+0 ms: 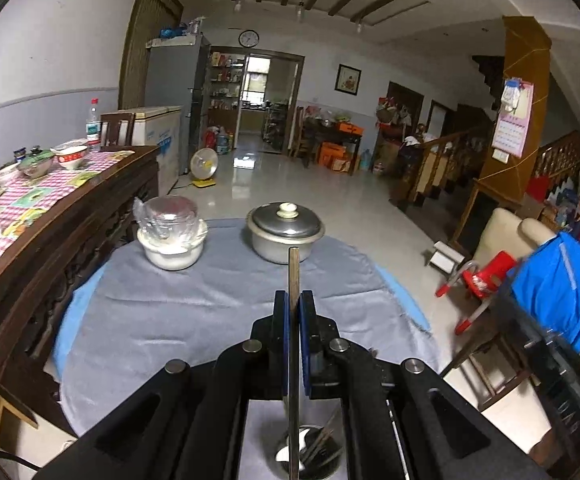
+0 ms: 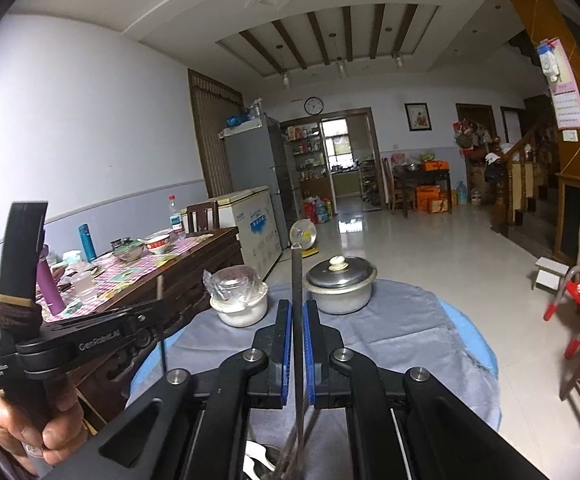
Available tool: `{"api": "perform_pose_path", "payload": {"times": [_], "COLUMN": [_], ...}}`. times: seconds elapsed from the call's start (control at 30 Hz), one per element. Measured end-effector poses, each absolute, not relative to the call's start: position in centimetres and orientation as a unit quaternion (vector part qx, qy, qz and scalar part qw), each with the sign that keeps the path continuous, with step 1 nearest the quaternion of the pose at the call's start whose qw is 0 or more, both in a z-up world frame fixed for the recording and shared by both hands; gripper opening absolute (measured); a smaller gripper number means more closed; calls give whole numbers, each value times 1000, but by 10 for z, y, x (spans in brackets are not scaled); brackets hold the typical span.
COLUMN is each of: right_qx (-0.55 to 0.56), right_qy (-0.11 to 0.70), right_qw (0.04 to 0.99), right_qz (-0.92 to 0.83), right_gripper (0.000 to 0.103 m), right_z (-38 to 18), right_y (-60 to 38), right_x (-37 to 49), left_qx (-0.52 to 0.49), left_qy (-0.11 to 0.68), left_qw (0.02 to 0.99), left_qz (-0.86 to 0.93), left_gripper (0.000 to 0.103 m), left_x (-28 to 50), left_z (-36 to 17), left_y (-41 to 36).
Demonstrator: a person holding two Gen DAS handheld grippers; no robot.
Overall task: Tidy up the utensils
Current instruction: 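Lift both chopsticks with both grippers and carry them over the grey cup, then open both grippers to drop the chopsticks into the grey cup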
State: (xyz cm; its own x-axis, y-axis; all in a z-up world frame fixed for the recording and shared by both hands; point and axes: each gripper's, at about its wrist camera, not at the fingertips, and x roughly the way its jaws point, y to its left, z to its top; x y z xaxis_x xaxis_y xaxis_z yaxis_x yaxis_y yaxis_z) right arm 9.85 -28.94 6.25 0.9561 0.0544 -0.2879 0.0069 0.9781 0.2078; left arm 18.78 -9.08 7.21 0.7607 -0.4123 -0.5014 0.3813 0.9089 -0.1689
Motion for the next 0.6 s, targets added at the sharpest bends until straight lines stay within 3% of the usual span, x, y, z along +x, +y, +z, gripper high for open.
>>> {"api": "perform_pose_path", "payload": {"times": [0.6], "right_qx": [123], "right_qy": [193], "right_qw": [973], "right_qz": [40], "right_gripper": [6], "right_z": [24], "right_y": [-278], "right_x": [116], "left_qx": [-98], "left_qy": [222], "left_qw": [951], "left_qz": [-192], "left_gripper": [5], "left_x": [198], "left_z": [38], "left_y": [-92]}}
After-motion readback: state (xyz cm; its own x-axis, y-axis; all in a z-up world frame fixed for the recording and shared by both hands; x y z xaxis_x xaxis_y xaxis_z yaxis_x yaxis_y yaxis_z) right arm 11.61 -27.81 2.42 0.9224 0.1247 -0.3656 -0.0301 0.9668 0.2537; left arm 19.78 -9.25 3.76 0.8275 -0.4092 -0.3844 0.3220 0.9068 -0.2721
